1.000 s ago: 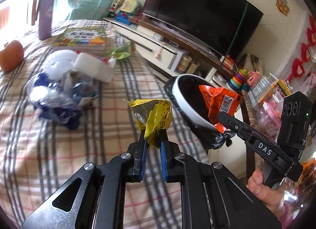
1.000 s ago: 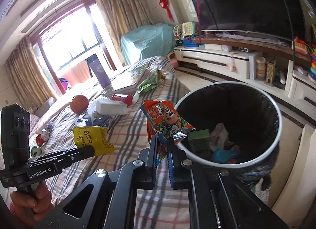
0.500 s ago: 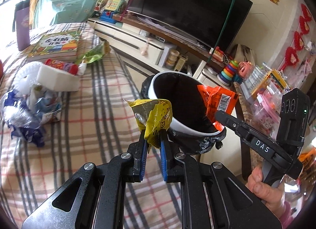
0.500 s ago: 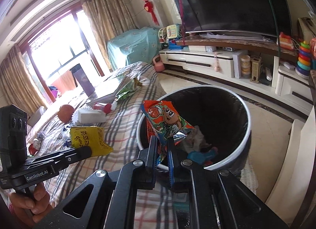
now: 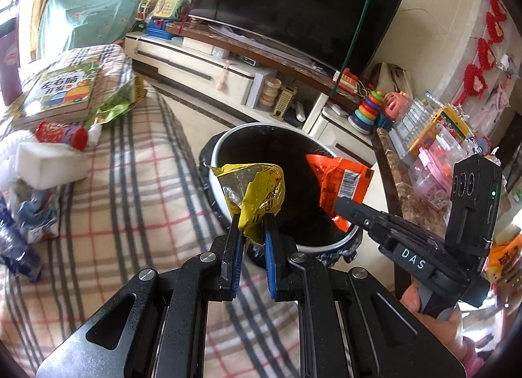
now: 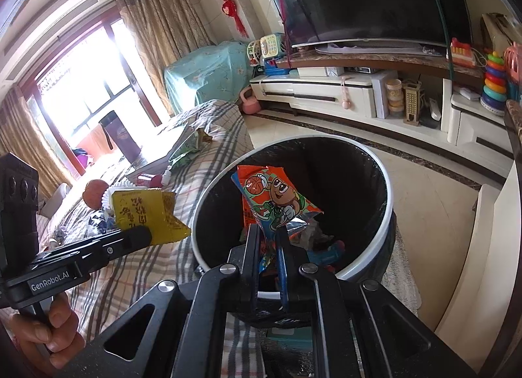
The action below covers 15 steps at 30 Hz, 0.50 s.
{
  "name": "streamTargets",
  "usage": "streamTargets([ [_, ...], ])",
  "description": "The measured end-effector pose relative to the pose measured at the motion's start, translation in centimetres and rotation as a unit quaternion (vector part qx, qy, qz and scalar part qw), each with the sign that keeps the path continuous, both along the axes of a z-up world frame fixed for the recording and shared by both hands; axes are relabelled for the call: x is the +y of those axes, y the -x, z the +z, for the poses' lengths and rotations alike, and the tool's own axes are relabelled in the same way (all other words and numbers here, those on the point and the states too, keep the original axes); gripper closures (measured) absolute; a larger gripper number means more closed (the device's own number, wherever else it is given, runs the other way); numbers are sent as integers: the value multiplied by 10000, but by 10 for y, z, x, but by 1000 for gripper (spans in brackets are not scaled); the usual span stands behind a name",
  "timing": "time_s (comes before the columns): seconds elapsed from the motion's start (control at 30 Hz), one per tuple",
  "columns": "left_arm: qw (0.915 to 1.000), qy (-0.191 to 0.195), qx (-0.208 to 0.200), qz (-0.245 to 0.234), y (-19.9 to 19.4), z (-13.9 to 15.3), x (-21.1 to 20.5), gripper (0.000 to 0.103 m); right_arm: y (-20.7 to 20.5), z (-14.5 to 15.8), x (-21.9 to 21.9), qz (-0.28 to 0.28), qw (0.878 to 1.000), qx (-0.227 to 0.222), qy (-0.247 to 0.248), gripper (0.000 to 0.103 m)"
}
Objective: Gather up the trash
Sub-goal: 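Carry both bags over the bin and open both tools to drop them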
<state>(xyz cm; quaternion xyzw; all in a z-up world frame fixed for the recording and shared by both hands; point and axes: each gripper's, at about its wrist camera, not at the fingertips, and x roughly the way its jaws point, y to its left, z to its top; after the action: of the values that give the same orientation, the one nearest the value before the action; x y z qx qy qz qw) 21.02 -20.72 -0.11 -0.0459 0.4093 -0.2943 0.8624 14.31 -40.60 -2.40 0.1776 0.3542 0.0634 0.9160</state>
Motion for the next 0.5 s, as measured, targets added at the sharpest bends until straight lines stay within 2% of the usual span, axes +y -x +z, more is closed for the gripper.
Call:
streamTargets([
  [0.5,9998,-56,74,-171,-13,-6,-30,92,-15,-4,-17,-8,9999,106,52,94],
])
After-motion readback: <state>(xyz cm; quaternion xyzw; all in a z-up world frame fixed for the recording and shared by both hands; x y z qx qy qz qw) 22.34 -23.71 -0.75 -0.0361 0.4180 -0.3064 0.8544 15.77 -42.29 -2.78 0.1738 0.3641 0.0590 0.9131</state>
